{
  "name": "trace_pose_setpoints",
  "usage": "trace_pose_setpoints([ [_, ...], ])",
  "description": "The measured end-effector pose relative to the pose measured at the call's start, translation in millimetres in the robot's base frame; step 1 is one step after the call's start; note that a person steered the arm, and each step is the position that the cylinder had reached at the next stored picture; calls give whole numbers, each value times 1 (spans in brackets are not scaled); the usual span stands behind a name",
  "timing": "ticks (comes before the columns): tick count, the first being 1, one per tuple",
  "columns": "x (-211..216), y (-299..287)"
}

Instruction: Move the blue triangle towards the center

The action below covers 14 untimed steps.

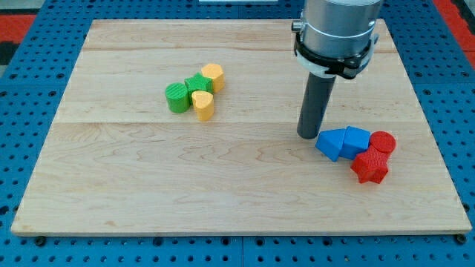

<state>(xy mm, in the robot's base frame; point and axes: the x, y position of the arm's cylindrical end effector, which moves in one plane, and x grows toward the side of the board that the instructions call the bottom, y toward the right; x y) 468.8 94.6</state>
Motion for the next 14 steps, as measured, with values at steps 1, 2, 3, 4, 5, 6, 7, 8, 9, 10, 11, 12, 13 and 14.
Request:
trace_pose_setpoints([
  [1, 9, -27],
  [2, 22, -69],
  [3, 31, -96],
  [4, 55, -81],
  [5, 64, -62],
  [6, 100, -32],
  [7, 114, 9],
  [8, 114, 56],
  [9, 115, 108],
  [10, 114, 152],
  [11, 93, 159],
  [12, 69, 148],
  [13, 37, 76],
  [14, 11, -3],
])
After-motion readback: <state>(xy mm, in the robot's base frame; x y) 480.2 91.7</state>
